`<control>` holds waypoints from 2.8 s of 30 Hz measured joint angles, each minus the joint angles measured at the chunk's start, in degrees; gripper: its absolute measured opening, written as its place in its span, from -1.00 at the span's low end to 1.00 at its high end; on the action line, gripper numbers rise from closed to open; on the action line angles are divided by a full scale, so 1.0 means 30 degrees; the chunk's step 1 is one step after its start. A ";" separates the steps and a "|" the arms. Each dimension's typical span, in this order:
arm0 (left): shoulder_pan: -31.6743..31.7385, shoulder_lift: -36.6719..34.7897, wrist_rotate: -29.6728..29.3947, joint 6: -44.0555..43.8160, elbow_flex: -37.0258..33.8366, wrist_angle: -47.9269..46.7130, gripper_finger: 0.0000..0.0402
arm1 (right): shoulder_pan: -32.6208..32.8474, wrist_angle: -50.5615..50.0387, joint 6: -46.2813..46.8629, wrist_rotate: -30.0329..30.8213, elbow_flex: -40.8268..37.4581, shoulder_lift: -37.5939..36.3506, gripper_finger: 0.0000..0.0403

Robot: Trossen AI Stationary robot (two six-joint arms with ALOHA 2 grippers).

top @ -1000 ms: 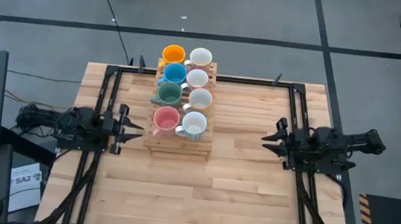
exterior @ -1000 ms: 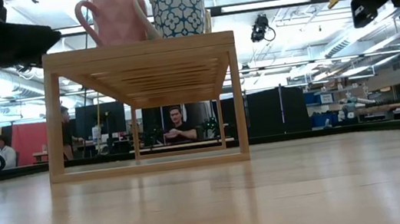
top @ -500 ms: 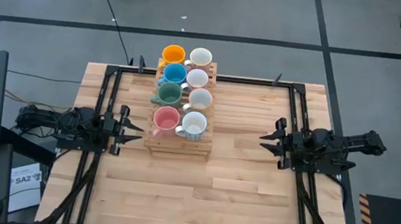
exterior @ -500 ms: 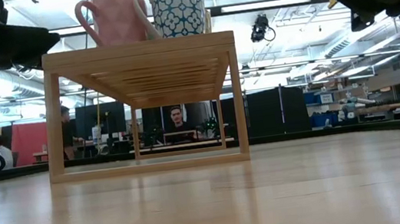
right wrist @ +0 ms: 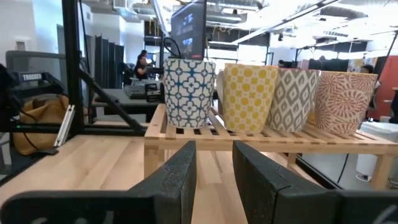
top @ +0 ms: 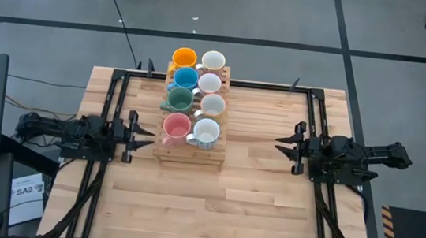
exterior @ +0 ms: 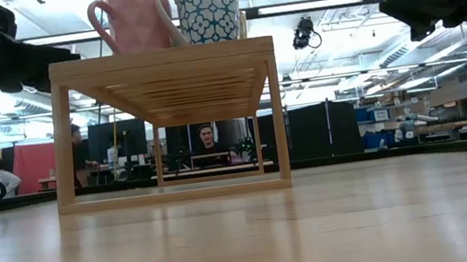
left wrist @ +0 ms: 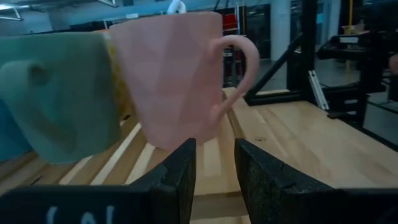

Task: Place coffee mugs
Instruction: Return to Home Position

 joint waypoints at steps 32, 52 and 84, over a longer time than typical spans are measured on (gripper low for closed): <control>0.1880 0.0002 0.0011 0.0923 -0.0007 -0.0616 -0.42 | 0.0007 -0.0211 0.0007 0.0452 0.0000 -0.0005 -0.46; 0.1880 0.0002 -0.0066 0.0953 -0.0029 0.0348 -0.42 | 0.0007 -0.0211 0.0007 0.0459 0.0000 0.0000 -0.46; 0.1880 -0.0217 -0.0018 0.0953 -0.0036 0.0433 -0.42 | 0.0007 -0.0203 0.0015 0.0459 0.0000 0.0000 -0.46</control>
